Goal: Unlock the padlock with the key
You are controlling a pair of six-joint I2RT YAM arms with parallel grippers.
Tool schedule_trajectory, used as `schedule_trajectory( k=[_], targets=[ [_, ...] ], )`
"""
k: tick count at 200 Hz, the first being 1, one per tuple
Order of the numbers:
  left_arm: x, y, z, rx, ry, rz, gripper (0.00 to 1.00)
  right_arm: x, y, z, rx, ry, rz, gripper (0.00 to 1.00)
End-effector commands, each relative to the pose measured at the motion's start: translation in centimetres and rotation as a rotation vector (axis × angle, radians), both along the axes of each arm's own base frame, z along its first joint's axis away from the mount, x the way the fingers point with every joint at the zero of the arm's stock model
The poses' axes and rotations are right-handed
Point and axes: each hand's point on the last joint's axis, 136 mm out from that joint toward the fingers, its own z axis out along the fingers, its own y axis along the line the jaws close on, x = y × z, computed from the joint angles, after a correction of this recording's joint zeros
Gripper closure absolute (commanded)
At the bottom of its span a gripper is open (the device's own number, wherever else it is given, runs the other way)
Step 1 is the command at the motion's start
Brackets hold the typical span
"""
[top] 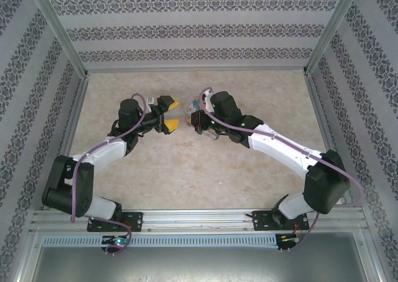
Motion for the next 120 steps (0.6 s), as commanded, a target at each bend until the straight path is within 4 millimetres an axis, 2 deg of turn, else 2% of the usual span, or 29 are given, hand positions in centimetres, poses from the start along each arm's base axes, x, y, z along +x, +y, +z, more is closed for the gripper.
schedule_trajectory(
  k=[1, 31, 70, 120],
  targets=[
    [-0.1, -1.2, 2.6, -0.129, -0.025, -0.015, 0.1, 1.1, 1.5, 2.1, 0.028, -0.084, 0.01, 1.0],
    [-0.2, -1.4, 1.5, -0.131, 0.014, 0.005, 0.1, 1.7, 2.5, 2.5, 0.053, -0.1, 0.012, 1.0],
    [-0.2, -1.8, 1.8, -0.163, 0.013, 0.003, 0.12, 1.8, 3.9, 2.4, 0.081, -0.096, 0.034, 1.0],
    [0.0, -1.7, 2.0, -0.178, 0.005, 0.024, 0.24, 1.6, 5.0, 2.1, 0.092, -0.088, 0.058, 1.0]
  ],
)
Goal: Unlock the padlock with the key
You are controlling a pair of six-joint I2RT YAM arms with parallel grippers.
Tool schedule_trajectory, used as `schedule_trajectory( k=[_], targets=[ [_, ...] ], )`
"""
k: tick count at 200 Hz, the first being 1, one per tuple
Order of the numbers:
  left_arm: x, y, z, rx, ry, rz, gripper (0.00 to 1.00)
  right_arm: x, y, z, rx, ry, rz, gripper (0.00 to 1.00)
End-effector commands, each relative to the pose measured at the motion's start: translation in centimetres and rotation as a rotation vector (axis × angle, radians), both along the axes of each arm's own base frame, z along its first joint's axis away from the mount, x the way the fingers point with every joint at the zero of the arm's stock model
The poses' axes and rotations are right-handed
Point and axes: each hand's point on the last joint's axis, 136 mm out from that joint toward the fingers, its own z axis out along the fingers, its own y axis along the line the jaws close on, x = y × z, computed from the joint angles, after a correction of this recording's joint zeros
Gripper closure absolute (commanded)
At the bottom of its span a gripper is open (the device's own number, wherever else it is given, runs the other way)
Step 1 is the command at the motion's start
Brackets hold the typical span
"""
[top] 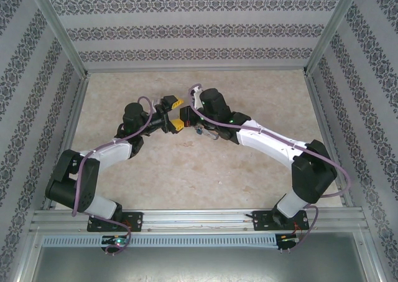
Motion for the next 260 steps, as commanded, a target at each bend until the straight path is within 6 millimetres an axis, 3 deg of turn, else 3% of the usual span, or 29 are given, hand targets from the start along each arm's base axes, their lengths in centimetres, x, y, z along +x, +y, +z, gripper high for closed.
schedule_trajectory(
  k=[1, 118, 260],
  targets=[
    [0.1, -0.1, 0.8, -0.032, -0.041, 0.016, 0.24, 0.0, 1.1, 1.7, 0.043, -0.033, 0.02, 1.0],
    [0.6, 0.2, 0.0, -0.037, -0.021, 0.044, 0.58, -0.6, -0.2, 1.1, 0.029, -0.037, -0.019, 1.0],
    [0.6, 0.5, -1.3, -0.019, 0.002, 0.066, 0.77, -0.6, -0.5, 1.4, 0.043, -0.039, -0.026, 1.0]
  ],
)
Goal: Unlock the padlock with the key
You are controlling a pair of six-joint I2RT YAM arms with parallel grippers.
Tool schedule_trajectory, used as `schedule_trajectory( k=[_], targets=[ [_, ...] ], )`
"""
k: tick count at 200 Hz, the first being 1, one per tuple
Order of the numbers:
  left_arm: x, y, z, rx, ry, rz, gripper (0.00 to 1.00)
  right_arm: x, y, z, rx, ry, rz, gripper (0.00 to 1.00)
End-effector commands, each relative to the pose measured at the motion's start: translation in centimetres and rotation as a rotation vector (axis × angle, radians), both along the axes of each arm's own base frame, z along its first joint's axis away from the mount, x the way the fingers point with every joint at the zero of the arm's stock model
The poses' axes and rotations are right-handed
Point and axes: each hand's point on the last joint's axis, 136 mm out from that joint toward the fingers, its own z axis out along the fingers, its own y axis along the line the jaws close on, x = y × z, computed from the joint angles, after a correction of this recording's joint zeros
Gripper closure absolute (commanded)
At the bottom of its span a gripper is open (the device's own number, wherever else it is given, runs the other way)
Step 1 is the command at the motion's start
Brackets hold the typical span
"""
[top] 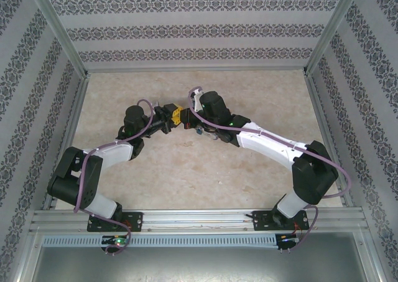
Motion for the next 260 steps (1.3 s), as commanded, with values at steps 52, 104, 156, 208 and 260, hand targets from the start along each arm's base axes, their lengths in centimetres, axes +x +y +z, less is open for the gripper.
schedule_trajectory(
  k=[52, 104, 156, 208, 260],
  targets=[
    [0.0, 0.0, -0.1, 0.001, -0.029, 0.014, 0.81, -0.2, -0.2, 2.2, 0.058, -0.037, -0.008, 1.0],
    [0.0, 0.0, -0.3, 0.0, -0.027, 0.019, 0.85, -0.3, -0.4, 2.2, 0.065, -0.035, -0.01, 1.0],
    [0.0, 0.0, -0.5, 0.002, -0.024, 0.021, 0.9, -0.4, -0.6, 2.2, 0.066, -0.033, -0.014, 1.0],
    [0.1, 0.1, -0.5, 0.01, -0.037, 0.025, 0.95, -0.5, -1.1, 2.0, 0.067, -0.03, -0.026, 1.0],
    [0.2, 1.3, 1.7, 0.184, -0.185, 0.039, 1.0, -0.6, -2.2, 2.8, 0.118, -0.035, -0.051, 0.92]
  ],
)
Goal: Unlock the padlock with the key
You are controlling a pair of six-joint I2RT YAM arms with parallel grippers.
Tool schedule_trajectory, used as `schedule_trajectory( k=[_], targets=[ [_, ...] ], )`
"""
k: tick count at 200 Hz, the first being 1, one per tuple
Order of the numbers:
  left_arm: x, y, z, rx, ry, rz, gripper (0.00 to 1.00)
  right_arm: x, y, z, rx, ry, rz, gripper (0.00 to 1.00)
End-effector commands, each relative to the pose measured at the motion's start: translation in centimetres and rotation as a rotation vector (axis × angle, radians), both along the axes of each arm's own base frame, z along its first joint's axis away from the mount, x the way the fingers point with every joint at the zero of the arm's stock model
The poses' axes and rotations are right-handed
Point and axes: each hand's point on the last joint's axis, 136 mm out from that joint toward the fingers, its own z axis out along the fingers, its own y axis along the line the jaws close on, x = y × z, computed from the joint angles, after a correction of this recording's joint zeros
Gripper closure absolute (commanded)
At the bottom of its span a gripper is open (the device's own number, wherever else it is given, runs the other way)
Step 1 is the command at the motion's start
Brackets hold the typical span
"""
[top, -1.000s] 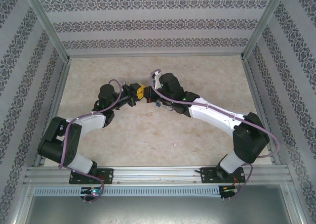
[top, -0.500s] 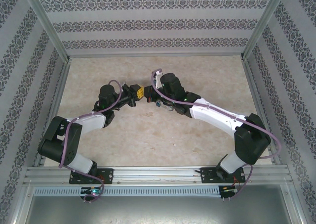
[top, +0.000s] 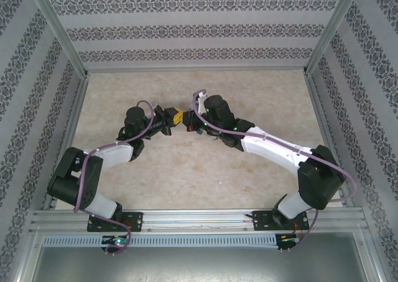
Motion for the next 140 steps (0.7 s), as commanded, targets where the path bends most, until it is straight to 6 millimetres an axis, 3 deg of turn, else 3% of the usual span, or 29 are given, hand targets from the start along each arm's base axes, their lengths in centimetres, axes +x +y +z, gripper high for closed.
schedule_trajectory(
  k=[1, 35, 100, 140],
  targets=[
    [0.3, 1.0, 2.5, 0.119, -0.143, 0.023, 1.0, 0.3, -1.2, 2.6, 0.069, -0.042, -0.033, 0.91],
    [0.2, 2.0, 5.1, 0.266, -0.3, 0.035, 1.0, 0.2, -2.5, 3.6, 0.072, -0.072, -0.068, 0.76],
    [-0.8, 4.1, 10.2, 0.549, -0.65, 0.105, 1.0, 0.5, -4.9, 5.9, 0.166, -0.124, -0.126, 0.62],
    [-2.3, 4.8, 14.5, 0.594, -0.932, 0.192, 1.0, 0.3, -5.7, 7.7, 0.304, -0.155, -0.133, 0.49]
  ],
)
